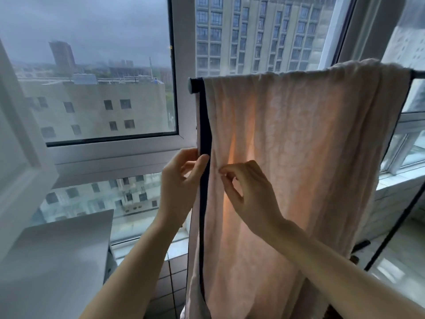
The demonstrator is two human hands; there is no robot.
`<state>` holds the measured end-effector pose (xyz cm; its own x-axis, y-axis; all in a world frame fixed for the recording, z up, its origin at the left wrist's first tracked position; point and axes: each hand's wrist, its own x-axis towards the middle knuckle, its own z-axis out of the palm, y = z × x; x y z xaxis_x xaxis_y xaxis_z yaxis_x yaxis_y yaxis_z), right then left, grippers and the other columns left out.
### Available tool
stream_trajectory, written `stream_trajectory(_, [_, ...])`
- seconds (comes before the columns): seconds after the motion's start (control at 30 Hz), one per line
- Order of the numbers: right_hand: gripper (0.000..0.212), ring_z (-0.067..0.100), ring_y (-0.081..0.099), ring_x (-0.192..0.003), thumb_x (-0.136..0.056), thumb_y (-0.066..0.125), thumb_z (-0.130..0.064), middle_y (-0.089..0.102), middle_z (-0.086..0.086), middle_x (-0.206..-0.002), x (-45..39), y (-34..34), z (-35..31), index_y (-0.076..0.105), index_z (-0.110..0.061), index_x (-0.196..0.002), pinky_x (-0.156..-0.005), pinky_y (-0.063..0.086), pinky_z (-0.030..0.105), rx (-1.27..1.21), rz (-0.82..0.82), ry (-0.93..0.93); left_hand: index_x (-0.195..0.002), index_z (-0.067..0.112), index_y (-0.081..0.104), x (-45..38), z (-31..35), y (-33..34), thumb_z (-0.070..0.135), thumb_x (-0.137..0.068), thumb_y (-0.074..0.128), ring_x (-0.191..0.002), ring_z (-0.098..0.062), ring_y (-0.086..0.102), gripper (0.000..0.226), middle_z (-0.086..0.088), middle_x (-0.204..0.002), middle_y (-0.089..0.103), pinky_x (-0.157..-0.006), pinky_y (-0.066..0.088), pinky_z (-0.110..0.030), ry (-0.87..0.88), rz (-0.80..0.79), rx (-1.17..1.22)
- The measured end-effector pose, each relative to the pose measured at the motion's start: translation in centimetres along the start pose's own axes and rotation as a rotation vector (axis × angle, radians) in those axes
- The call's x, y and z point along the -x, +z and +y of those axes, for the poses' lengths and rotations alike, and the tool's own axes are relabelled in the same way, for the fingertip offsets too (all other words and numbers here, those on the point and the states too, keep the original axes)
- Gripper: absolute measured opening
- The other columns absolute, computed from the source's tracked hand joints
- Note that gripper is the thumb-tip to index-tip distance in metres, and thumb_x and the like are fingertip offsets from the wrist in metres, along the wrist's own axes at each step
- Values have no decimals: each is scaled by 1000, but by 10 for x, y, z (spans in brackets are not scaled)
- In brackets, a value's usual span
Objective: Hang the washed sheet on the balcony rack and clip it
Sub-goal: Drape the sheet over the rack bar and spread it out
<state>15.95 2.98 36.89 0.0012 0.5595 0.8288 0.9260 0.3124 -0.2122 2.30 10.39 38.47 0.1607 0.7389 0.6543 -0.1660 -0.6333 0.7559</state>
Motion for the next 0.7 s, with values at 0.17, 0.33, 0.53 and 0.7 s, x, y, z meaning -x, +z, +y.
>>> stream_trajectory(0.17, [17, 17, 52, -91, -95, 54, -16, 66, 4, -93, -69, -33, 13, 66, -6, -104, -80, 45, 24, 127, 190, -140, -87, 18, 67, -34, 26, 7, 6, -87, 67, -67, 2, 64, 11, 11, -77, 68, -66, 49, -11, 109, 100, -74])
stream_trajectory(0.33, [26, 21, 49, -97, -98, 48, -17, 63, 6, -99, -127, -62, 24, 64, -5, -115, -85, 42, 29, 221, 224, -198, -82, 22, 68, -59, 48, 12, 9, -87, 68, -64, 1, 65, 14, 13, -72, 68, -62, 50, -10, 169, 188, -94])
stream_trajectory(0.53, [21, 18, 53, -96, -92, 60, -24, 66, 1, -96, -158, -78, 34, 71, -11, -104, -82, 47, 35, 194, 104, -264, -77, 24, 68, -68, 56, 17, 4, -88, 64, -60, -1, 63, 23, 11, -67, 68, -59, 51, -14, 167, 226, -74])
stream_trajectory(0.7, [15, 14, 51, -88, -89, 63, -22, 65, -1, -88, -169, -82, 44, 71, -10, -94, -79, 44, 25, 123, 71, -298, -76, 19, 71, -67, 56, 22, 6, -88, 65, -59, -6, 62, 19, 4, -64, 69, -57, 51, -19, 129, 263, -63])
